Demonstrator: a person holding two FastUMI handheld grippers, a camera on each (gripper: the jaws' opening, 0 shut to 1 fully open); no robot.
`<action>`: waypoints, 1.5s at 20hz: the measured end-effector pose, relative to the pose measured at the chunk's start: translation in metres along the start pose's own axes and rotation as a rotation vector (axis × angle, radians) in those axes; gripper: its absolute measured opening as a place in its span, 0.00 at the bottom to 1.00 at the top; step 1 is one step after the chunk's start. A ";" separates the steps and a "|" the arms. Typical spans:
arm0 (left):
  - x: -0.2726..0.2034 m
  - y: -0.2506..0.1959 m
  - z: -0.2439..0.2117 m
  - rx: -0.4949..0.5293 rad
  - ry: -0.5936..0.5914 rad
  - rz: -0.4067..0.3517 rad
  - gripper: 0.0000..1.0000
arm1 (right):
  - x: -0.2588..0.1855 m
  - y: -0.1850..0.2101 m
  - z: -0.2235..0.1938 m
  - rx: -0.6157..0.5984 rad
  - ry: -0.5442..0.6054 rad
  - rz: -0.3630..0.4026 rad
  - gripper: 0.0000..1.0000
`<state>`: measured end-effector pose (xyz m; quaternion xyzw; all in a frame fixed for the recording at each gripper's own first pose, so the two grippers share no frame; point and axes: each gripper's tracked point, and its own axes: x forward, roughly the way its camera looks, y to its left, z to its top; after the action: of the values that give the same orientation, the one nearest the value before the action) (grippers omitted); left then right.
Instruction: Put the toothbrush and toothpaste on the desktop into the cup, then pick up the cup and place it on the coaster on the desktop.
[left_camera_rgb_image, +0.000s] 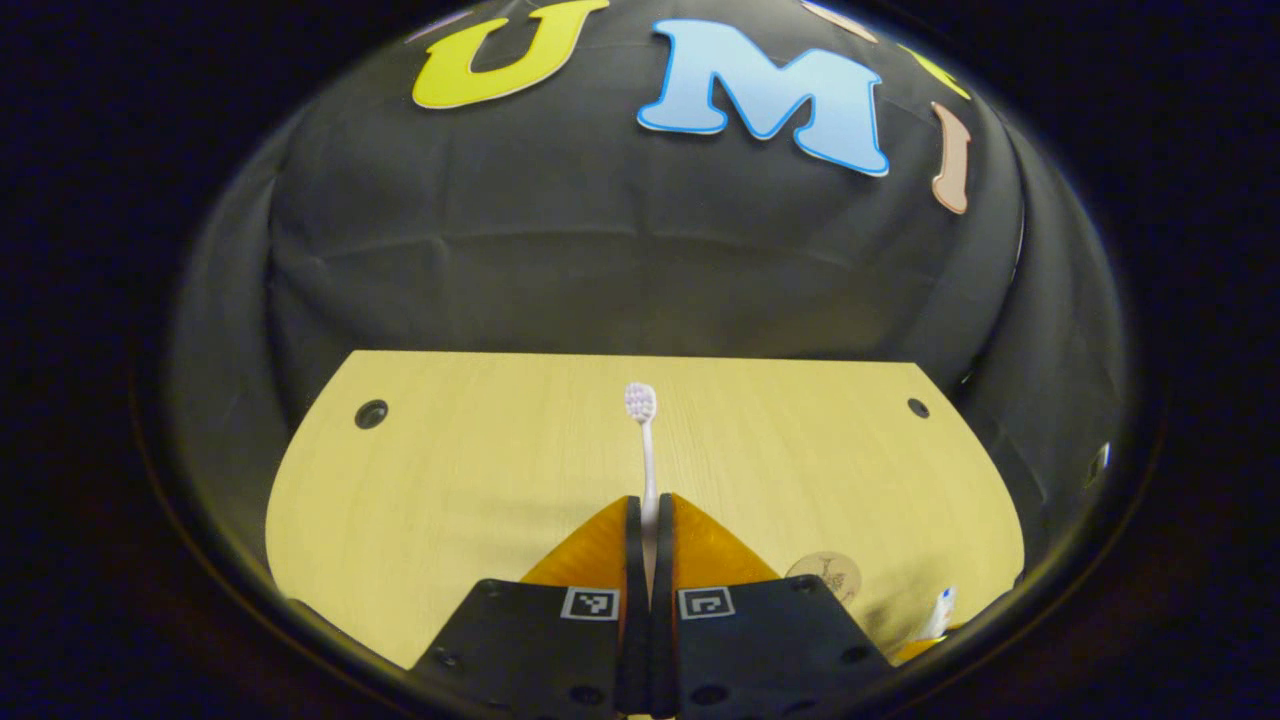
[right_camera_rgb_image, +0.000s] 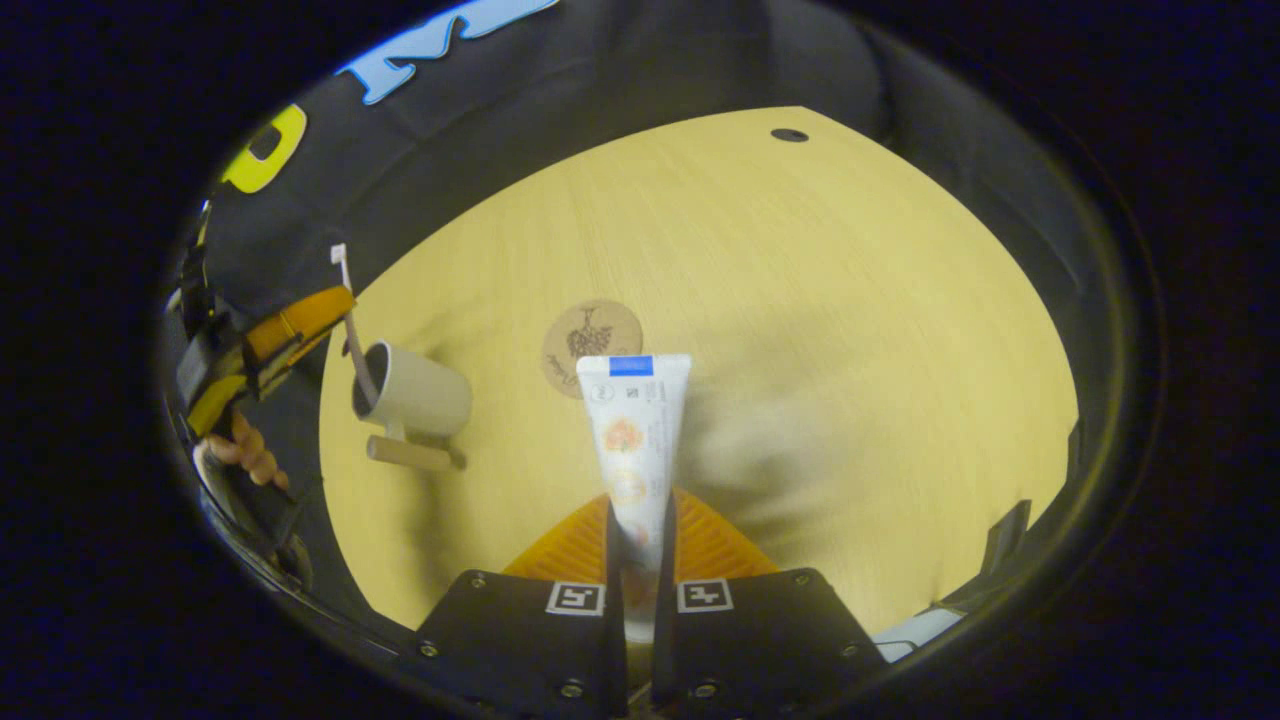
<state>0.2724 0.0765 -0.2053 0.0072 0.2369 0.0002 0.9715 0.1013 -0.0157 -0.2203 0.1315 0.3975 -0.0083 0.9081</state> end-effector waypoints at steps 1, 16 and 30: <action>0.001 -0.003 -0.003 0.001 0.001 -0.019 0.07 | -0.003 0.007 0.008 0.001 -0.020 0.014 0.12; -0.029 0.031 -0.027 -0.016 0.029 -0.032 0.50 | -0.007 0.146 0.093 -0.113 -0.200 0.248 0.12; -0.113 0.108 -0.072 -0.073 0.056 0.053 0.46 | 0.045 0.250 0.131 -0.223 -0.363 0.310 0.11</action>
<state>0.1390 0.1848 -0.2160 -0.0219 0.2637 0.0347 0.9637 0.2563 0.1969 -0.1094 0.0864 0.2016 0.1511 0.9639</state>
